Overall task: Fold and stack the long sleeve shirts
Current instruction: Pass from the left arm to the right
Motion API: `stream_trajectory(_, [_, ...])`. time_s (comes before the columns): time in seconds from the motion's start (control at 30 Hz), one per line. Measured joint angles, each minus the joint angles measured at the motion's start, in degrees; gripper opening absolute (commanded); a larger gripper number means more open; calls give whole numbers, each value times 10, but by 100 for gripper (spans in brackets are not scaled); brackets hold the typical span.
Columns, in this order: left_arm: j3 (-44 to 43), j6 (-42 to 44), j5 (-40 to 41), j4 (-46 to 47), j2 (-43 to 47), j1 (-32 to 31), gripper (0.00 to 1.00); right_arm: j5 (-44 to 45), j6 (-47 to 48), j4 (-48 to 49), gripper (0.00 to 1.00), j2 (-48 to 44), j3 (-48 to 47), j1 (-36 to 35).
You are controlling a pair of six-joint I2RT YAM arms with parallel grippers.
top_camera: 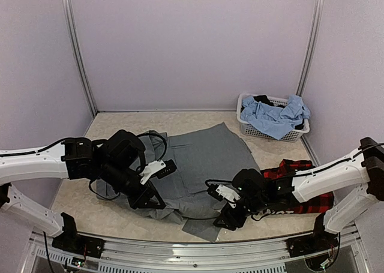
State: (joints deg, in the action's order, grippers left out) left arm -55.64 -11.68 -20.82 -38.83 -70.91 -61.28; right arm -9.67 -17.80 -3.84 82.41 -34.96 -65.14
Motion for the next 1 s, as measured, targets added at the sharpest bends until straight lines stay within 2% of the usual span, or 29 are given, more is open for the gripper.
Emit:
stream_trajectory(0.03, [0,0,0,0,0,2,0,-4,5,4,41,8,-3,0])
stream_trajectory(0.13, [0,-1,1,1,0,10,1,-27,15,16,6,15,-7,-1])
stream_trajectory(0.17, [0,-3,3,3,0,14,3,-38,17,23,0,14,-8,-2])
stream_trajectory(0.4, [1,-10,29,19,-5,34,18,-148,-25,51,0,-38,-6,-31])
stream_trajectory(0.6, [2,0,50,42,-11,63,42,-243,-85,64,0,-144,-24,-46])
stream_trajectory(0.7, [3,8,59,54,-11,70,50,-264,-111,67,0,-163,-57,-46])
stream_trajectory(0.87, [16,21,54,89,-6,72,70,-269,-133,55,0,-157,-128,-46])
stream_trajectory(1.0, [43,23,29,124,24,72,77,-269,-133,29,0,-130,-181,-39])
